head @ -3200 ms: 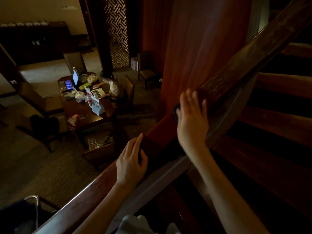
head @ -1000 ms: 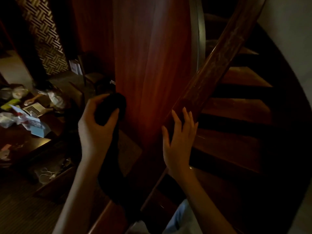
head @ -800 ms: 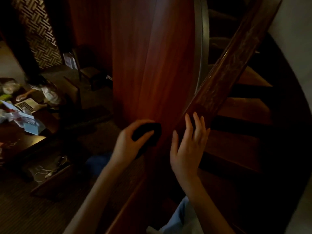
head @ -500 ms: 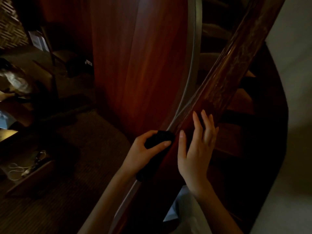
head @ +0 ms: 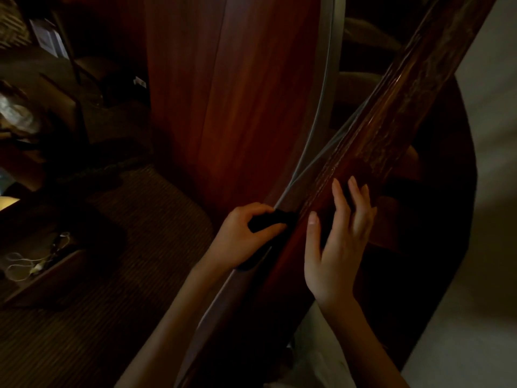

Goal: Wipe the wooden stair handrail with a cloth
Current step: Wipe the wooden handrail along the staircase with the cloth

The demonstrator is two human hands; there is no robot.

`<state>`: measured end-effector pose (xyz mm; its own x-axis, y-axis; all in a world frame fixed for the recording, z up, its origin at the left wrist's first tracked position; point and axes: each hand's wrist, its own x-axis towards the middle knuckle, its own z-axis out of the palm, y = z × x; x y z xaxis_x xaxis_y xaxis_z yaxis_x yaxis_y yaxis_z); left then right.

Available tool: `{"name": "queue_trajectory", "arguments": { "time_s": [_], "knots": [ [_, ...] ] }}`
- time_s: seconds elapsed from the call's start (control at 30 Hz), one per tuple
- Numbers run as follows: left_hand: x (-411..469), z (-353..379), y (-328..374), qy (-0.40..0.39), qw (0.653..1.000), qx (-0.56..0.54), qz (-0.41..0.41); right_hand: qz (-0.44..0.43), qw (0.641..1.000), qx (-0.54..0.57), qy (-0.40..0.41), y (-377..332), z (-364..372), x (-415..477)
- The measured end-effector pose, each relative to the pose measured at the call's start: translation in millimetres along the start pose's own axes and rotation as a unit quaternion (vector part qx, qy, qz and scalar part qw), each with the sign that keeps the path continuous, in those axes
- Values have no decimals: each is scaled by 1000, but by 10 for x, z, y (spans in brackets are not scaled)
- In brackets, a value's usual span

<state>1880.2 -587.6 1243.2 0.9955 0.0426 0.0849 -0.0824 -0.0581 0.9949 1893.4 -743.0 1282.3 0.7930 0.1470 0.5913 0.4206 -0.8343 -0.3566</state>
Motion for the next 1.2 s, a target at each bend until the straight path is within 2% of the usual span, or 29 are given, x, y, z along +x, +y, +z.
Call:
{"name": "queue_trajectory", "arguments": {
  "time_s": [0.2, 0.37, 0.53, 0.7, 0.8, 0.9, 1.07, 1.2],
  "knots": [
    [-196, -1, -97, 21, 999, 27, -3, 1, 1000, 7, 15, -13, 19, 11],
    [401, 292, 243, 102, 991, 36, 75, 10, 999, 32, 19, -26, 4, 20],
    [974, 427, 583, 94, 993, 0, 70, 15, 999, 34, 11, -35, -4, 28],
    [372, 234, 279, 54, 998, -14, 36, 3, 999, 39, 7, -10, -11, -1],
    [-200, 80, -90, 46, 999, -21, -15, 11, 999, 42, 9, -6, 9, 1],
    [-349, 60, -154, 47, 998, -37, -34, 18, 999, 44, 8, -12, 18, 5],
    [426, 295, 188, 54, 996, -33, 61, 13, 999, 42, 12, -12, 9, 19],
    [1284, 527, 534, 70, 988, -104, 95, 26, 999, 37, 14, -4, 27, 26]
  ]
}}
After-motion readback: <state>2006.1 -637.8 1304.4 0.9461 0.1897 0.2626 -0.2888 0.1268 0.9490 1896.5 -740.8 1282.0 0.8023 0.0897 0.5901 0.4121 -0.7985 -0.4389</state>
